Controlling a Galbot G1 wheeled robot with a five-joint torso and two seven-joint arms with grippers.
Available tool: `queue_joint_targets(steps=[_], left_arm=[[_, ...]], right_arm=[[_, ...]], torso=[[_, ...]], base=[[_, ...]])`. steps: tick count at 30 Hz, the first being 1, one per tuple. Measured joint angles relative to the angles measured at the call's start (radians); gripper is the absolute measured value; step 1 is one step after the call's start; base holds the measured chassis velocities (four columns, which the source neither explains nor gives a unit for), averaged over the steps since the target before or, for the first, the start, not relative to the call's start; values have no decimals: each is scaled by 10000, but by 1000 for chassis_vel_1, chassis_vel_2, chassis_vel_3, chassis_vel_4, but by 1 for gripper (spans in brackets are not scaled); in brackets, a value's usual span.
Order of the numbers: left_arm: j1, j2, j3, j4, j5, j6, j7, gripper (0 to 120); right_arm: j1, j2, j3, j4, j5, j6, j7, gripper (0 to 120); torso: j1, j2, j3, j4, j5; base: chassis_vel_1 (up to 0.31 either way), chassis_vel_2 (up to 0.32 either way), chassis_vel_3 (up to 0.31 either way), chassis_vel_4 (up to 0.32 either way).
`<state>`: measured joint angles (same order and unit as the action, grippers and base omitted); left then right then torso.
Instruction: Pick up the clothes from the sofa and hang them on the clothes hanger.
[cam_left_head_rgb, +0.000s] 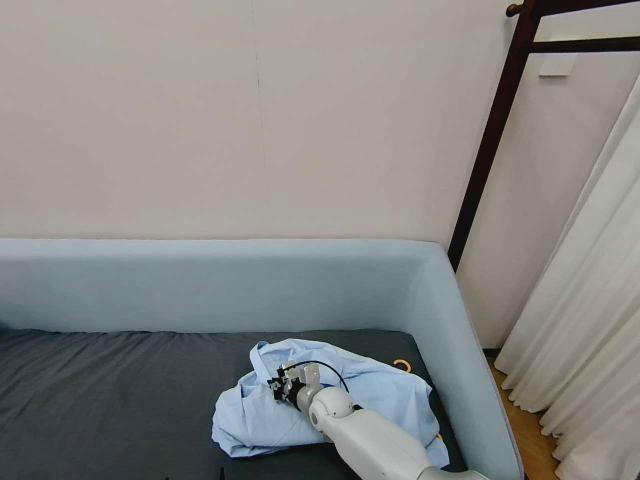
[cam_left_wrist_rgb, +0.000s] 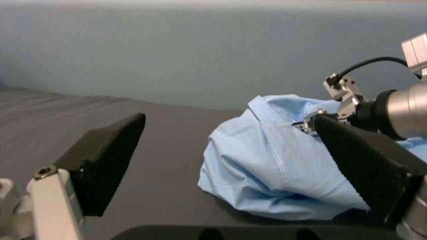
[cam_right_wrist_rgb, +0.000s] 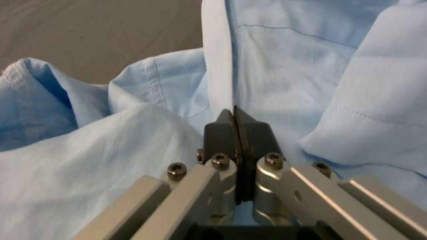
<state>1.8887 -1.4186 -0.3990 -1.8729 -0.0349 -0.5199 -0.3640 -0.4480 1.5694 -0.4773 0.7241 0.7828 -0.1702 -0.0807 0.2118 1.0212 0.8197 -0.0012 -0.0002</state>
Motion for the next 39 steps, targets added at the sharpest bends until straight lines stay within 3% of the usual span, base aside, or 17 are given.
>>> queue_joint_targets(steps=[13, 17, 21, 22, 25, 31, 36, 39], left_arm=[[-46, -21, 18, -2, 2, 0, -27, 100], [-144, 80, 36, -144, -72, 52, -45, 100], [-501, 407, 128, -427, -503, 405, -54, 100], [-501, 407, 128, -427, -503, 405, -54, 100], [-1074, 745, 250, -563, -826, 857, -56, 100], [-1992, 1191, 466, -732, -1335, 1632, -54, 100], [-2906, 2014, 564, -898, -2445, 2380, -64, 100], [-3527, 2901, 529, -936, -3416, 2707, -57, 100]], right_arm=[[18, -361, 247, 668, 89, 247, -296, 0], [-20, -1226, 339, 2254, 372, -20, 3, 0], [-112, -2986, 287, 4983, 661, -213, 329, 0], [-112, -2986, 287, 4983, 661, -213, 329, 0], [-85, -4115, 296, 6563, 484, 277, 483, 0], [188, -5132, 642, 8095, 441, 535, 228, 0], [931, -6240, 857, 9262, 656, 805, -297, 0], [1523, -7003, 872, 9813, 930, 913, -619, 0]], torso=[[0, 0, 0, 4, 2], [0, -1, 0, 1, 2], [0, 0, 1, -1, 3], [0, 0, 1, -1, 3], [0, 0, 0, -1, 3], [0, 0, 0, 0, 2], [0, 0, 0, 0, 1], [0, 0, 0, 4, -1]], base=[[0, 0, 0, 0], [0, 0, 0, 0], [0, 0, 0, 0], [0, 0, 0, 0], [0, 0, 0, 0], [0, 0, 0, 0], [0, 0, 0, 0], [0, 0, 0, 0]])
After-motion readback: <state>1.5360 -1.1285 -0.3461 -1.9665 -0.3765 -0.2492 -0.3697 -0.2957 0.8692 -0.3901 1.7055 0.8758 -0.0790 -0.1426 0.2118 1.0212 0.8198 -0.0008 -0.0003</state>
